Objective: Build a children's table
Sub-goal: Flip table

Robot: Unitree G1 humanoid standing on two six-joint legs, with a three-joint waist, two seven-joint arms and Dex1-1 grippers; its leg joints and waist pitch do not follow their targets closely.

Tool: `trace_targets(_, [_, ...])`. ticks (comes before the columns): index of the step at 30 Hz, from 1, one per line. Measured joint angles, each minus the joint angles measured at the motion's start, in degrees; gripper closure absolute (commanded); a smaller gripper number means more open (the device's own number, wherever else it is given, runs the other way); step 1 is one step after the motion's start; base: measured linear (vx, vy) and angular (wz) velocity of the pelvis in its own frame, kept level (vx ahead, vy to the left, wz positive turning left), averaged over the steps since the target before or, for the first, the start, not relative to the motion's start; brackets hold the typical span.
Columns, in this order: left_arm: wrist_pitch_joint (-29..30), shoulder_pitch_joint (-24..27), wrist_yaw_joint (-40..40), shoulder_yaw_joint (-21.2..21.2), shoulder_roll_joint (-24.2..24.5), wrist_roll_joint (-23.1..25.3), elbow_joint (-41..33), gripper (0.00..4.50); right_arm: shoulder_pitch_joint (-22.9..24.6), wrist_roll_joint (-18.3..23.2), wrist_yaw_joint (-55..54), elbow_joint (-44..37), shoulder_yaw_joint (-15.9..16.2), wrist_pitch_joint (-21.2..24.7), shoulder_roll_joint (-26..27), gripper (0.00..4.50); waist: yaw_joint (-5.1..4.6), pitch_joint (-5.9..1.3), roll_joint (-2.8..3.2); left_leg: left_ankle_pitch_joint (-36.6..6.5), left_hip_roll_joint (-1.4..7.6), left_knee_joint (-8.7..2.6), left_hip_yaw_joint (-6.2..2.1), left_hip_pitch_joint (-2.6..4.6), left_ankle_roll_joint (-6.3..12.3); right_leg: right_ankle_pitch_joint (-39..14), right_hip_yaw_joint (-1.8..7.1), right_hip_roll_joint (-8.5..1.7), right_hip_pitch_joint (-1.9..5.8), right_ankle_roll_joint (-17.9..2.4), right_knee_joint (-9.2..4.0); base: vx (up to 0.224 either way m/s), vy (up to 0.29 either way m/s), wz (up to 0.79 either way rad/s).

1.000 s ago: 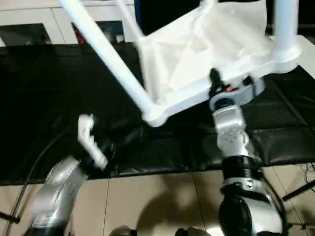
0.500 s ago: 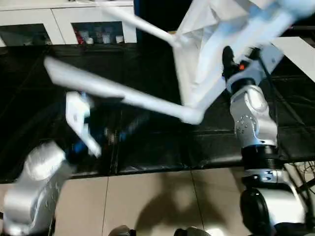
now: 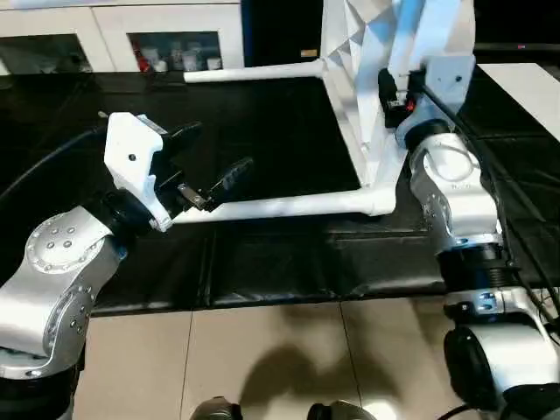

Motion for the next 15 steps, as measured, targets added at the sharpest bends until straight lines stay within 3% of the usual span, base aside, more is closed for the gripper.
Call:
trace_targets(4, [1.15,-1.89,0.19,0.12,1.16,0.12,-0.65,0.0,-2.81,-2.67,2.84,0.0,2.66,1.66,-3.41,2.55,-0.25,0.0,0.01,0.04,-0.04,0.13,0.04,-0.32,0.04,0.08,0.09,-0.04,-0.45,0.02,0.21,0.0,0.0,0.0])
trace_targets(7, [2.54,-3.8,0.48,0.13,2.34,-0.08,-1.12,0.0,-8.82,-6.38,7.08,0.74,5.87,2.38,-8.29,2.55,-0.33,0.01,0.02,0.06,-0.01,0.39,0.03,-0.68,0.01,0.01,0.13,-0.04,-0.9,-0.08,0.69,0.0,0.0,0.0])
trace_targets(15, [2.06,-10.07,3.45,2.44,3.78,2.1,-1.29,0.0,-20.89,-13.5,13.68,2.11,11.39,2.14,-15.14,2.55,0.01,0.0,-0.04,0.1,0.04,0.53,-0.01,-0.5,-0.04,-0.22,0.07,-0.03,-0.37,0.25,0.64,0.0,0.0,0.0])
